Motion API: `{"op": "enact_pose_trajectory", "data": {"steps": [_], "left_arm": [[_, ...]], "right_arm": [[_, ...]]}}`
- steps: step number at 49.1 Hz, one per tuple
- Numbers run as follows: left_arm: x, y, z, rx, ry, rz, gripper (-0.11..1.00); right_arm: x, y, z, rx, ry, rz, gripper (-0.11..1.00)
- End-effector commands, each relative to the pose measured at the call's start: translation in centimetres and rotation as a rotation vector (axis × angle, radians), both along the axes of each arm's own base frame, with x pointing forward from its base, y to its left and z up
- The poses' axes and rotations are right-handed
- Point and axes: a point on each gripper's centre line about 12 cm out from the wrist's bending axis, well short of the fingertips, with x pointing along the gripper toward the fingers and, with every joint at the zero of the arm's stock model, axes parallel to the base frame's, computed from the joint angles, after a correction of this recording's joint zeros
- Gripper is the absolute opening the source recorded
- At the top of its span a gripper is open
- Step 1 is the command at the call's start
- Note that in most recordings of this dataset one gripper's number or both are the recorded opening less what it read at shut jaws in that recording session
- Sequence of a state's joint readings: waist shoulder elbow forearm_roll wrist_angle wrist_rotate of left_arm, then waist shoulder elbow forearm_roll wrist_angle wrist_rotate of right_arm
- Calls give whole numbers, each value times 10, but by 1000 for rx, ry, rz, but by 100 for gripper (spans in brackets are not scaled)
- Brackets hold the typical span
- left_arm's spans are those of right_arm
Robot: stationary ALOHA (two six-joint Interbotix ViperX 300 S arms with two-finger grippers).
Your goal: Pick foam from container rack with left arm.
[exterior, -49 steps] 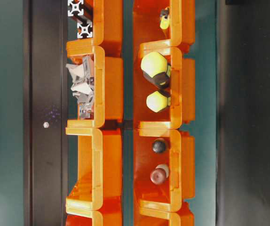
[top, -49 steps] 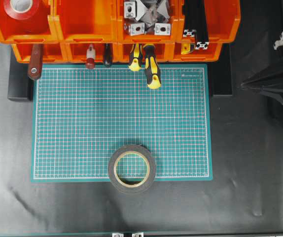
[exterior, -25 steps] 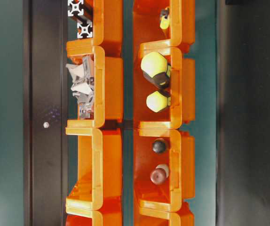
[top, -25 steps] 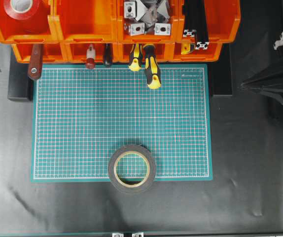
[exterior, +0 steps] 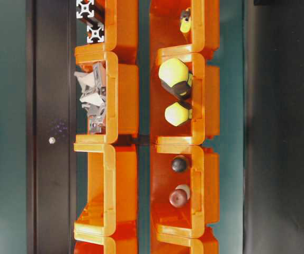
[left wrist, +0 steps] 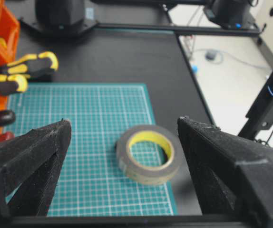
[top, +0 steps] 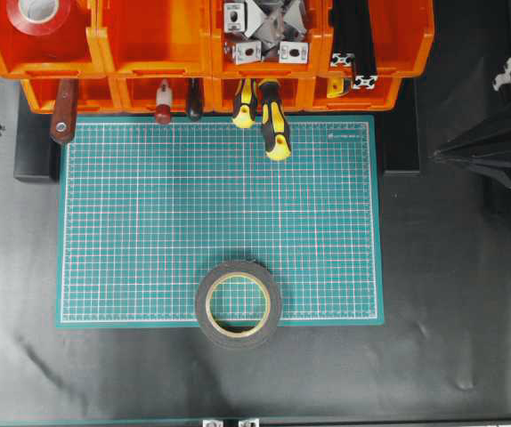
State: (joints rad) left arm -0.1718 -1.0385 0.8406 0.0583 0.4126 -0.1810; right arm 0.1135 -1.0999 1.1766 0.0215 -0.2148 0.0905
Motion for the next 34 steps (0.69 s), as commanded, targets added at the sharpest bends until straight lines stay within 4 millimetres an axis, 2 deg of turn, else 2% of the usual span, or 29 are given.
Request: {"op": "enact_pose_trajectory", "data": {"steps": [1, 34], "left_arm": [[2, 0, 4, -1, -14, 3, 87], [-3, 1, -10, -8, 7, 6, 87]], "right_arm": [[2, 0, 4, 4, -10, 0, 0], [1, 0, 0, 6, -2, 1, 0]]}}
